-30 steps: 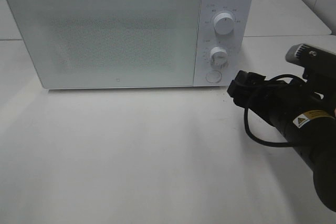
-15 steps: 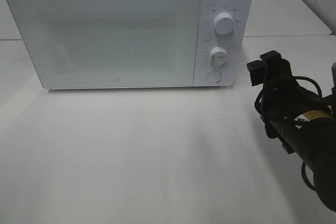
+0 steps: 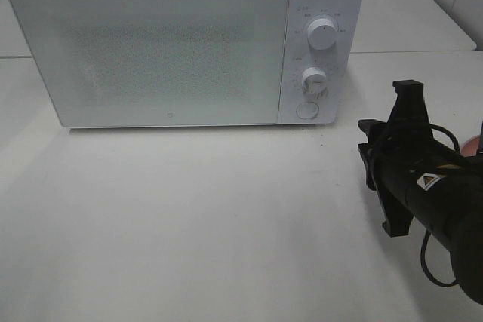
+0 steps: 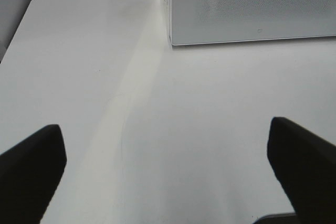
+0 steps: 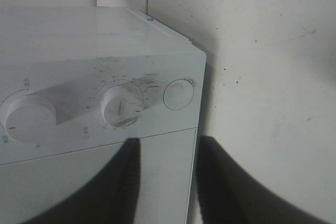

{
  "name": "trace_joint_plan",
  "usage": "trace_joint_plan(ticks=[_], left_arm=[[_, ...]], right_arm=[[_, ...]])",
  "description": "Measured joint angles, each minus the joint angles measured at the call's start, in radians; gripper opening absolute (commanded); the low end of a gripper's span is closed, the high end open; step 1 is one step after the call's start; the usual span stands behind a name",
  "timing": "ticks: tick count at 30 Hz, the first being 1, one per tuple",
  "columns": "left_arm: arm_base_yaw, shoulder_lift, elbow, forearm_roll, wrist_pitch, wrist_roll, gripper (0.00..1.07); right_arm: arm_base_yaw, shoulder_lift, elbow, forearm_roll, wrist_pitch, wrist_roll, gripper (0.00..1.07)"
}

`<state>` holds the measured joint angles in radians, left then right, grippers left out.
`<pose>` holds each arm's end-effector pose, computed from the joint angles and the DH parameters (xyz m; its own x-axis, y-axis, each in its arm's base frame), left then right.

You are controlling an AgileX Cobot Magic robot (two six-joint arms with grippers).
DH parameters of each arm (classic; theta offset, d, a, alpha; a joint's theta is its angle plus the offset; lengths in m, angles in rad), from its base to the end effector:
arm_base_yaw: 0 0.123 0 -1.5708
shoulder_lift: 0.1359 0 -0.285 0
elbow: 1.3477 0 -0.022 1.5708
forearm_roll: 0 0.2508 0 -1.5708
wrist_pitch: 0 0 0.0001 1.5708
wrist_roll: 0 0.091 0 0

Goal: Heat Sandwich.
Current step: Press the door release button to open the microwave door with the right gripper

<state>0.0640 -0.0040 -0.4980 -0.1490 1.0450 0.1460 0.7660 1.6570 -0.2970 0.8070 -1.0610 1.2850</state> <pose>-0.0043 -0.0120 0.2787 -0.4302 0.0427 -0.9017 0.0825 0.9966 0.0078 0.2005 0.1133 0.1413 -0.0651 0.9961 -0.0597 0.2854 0.0759 0.9554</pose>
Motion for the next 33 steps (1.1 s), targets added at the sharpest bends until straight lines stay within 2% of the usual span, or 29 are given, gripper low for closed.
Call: trace_joint_plan(ticks=[1, 3, 17, 26, 33], left_arm=[[0.000, 0.000, 0.000, 0.000, 0.000, 0.000, 1.01], [0.000, 0.000, 0.000, 0.000, 0.000, 0.000, 1.01], [0.000, 0.000, 0.000, 0.000, 0.000, 0.000, 1.01], [0.000, 0.000, 0.000, 0.000, 0.000, 0.000, 1.01], [0.000, 0.000, 0.000, 0.000, 0.000, 0.000, 1.01]], right_arm=[[0.000, 0.000, 0.000, 0.000, 0.002, 0.000, 0.02], [0.000, 0.000, 0.000, 0.000, 0.003, 0.000, 0.00], [0.000, 0.000, 0.000, -0.004, 0.020, 0.029, 0.01], [-0.003, 0.028, -0.045, -0.008, 0.056, 0.029, 0.00], [-0.064, 0.103, -0.117, -0.117, 0.077, 0.071, 0.00]])
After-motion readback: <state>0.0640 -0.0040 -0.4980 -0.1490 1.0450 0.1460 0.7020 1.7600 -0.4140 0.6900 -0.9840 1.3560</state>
